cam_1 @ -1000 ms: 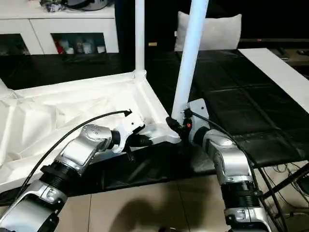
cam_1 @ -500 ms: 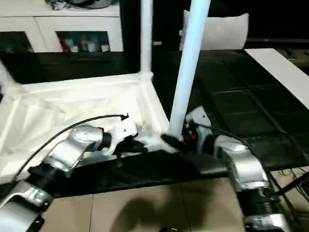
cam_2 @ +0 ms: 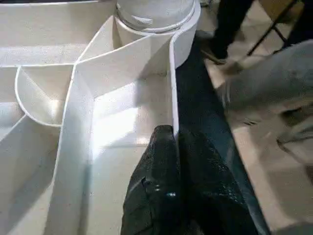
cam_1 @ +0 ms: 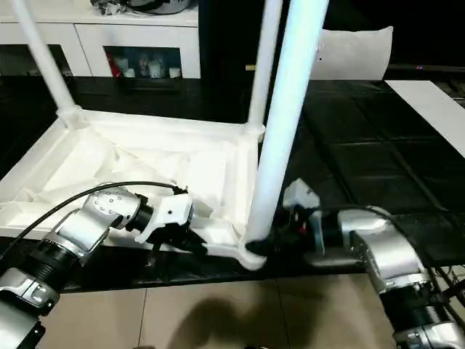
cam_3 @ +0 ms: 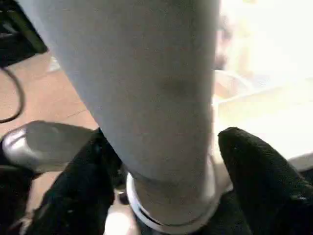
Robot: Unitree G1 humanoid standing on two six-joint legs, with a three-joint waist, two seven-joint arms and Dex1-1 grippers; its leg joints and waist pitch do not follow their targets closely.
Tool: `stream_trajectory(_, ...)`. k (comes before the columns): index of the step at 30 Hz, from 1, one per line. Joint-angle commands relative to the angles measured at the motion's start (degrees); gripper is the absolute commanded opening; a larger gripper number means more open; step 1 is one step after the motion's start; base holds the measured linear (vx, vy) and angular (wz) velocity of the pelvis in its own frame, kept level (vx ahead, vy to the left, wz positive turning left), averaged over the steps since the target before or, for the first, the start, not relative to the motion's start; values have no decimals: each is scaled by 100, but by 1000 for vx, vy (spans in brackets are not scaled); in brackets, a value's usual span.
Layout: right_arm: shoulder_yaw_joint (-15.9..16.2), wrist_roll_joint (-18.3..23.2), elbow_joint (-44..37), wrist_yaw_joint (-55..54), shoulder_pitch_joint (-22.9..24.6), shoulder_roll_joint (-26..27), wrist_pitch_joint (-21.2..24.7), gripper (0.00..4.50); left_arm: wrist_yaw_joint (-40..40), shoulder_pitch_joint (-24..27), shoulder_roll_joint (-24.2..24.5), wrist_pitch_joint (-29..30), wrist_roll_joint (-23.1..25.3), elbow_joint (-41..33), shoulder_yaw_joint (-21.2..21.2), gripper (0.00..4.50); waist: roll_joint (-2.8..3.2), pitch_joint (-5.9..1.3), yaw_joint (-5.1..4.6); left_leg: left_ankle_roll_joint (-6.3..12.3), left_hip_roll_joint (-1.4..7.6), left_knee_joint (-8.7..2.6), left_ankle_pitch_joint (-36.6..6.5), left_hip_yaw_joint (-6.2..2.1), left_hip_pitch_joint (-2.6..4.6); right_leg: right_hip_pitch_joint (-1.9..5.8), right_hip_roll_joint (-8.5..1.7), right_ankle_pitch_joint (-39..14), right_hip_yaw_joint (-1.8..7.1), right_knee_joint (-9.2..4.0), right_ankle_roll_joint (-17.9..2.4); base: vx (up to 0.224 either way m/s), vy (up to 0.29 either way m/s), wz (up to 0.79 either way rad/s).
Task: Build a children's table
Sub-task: Rotate leg to tighten
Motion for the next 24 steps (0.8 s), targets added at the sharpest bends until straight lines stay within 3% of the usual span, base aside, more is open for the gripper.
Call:
stream_trajectory(1,59,137,-210,161,-2,-72,90,301,-285,-59,42,-117,68,-52,-213,0,-46,-362,-9,493,133,-383,-558,62,-77,425,-340,-2255,333,-358,-505,0,0,0)
stream_trajectory(9,133,252,-254,388,90,-126,212,223,-384,-55,79,-181,47,-17,-215,0,-53,-366,23,475,133,-379,-480,65,-80,418,-343,-2245,335,-358,-472,0,0,0)
stream_trajectory(16,-97,581,-490,96,198,63,540,209,-214,45,-24,236,-132,-162,-18,0,-61,-367,40,448,128,-383,-446,64,-81,423,-334,-2268,331,-364,-410,0,0,0)
stream_trajectory(19,-212,414,-417,-563,163,329,581,209,192,68,-167,561,-129,-192,116,0,-59,-353,9,382,108,-383,-531,69,-80,406,-334,-2450,315,-394,-366,0,0,0)
stream_trajectory(20,-321,143,-235,-1300,62,617,515,209,632,66,-323,855,-86,-187,234,0,-65,-336,-29,281,84,-383,-610,70,-70,391,-326,-2717,293,-442,-241,0,0,0)
stream_trajectory(21,-333,119,-222,-1377,50,647,520,207,678,66,-342,894,-84,-189,247,0,-67,-330,-47,246,63,-370,-648,71,-71,385,-321,-2843,271,-460,-182,0,0,0)
stream_trajectory(22,-441,-78,-120,-2029,-52,910,569,204,1069,57,-501,1234,-74,-211,353,0,-44,-328,-65,201,54,-375,-668,60,-79,402,-318,-2939,250,-468,-131,0,0,0)
stream_trajectory(24,-579,-243,-33,-2744,-172,1214,700,203,1412,55,-677,1522,-71,-273,427,0,-57,-323,-190,108,18,-352,-779,40,-114,411,-308,-3254,172,-539,91,0,0,0)
